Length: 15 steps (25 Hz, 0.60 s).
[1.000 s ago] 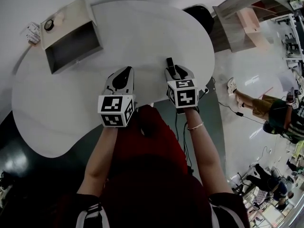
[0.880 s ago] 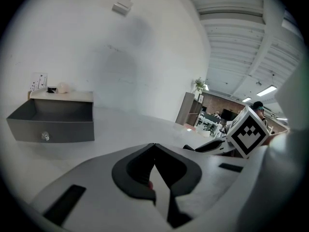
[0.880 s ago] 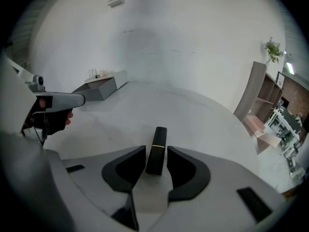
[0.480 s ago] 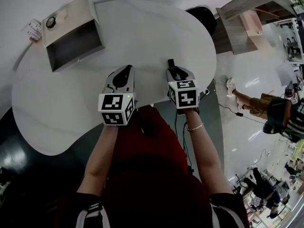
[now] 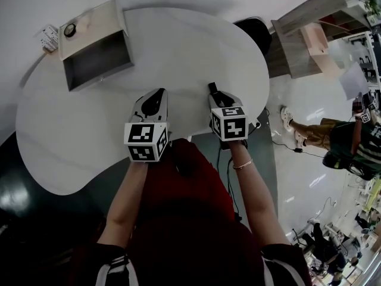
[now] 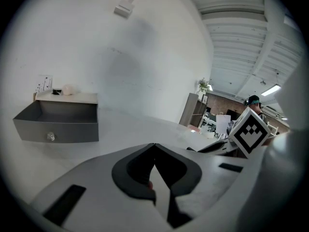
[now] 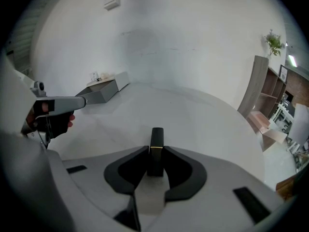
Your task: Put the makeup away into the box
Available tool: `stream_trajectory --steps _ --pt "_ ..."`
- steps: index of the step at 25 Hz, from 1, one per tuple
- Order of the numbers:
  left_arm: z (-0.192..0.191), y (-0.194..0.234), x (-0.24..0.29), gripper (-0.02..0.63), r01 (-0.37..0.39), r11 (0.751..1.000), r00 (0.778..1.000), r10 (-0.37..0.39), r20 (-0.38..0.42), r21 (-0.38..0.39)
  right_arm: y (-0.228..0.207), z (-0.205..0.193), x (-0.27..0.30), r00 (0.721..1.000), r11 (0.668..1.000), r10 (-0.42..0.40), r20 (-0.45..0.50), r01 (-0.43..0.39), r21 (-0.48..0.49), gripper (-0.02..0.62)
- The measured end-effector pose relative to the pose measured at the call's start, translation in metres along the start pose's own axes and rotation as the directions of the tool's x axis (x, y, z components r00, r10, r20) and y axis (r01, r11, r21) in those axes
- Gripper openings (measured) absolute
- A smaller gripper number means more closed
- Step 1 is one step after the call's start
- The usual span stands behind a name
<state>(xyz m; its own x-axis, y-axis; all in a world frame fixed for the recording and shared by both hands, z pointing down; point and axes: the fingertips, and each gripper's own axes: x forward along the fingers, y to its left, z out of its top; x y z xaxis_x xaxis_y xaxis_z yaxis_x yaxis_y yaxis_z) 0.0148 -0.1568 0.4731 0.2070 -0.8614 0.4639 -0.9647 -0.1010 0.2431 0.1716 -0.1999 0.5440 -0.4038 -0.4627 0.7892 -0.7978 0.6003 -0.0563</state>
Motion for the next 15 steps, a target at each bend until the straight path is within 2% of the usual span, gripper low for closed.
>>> stream_trajectory --steps 8,15 --pt "0.011 0.0 -0.003 0.021 -0.045 0.999 0.999 0.046 0.028 -0.007 -0.004 0.038 -0.019 0.995 0.999 0.043 0.093 -0.041 -0.027 0.104" --pt "0.024 -0.001 -0.008 0.021 -0.121 0.993 0.99 0.121 0.07 -0.01 0.0 0.073 -0.028 0.975 0.988 0.148 0.167 -0.139 -0.062 0.103"
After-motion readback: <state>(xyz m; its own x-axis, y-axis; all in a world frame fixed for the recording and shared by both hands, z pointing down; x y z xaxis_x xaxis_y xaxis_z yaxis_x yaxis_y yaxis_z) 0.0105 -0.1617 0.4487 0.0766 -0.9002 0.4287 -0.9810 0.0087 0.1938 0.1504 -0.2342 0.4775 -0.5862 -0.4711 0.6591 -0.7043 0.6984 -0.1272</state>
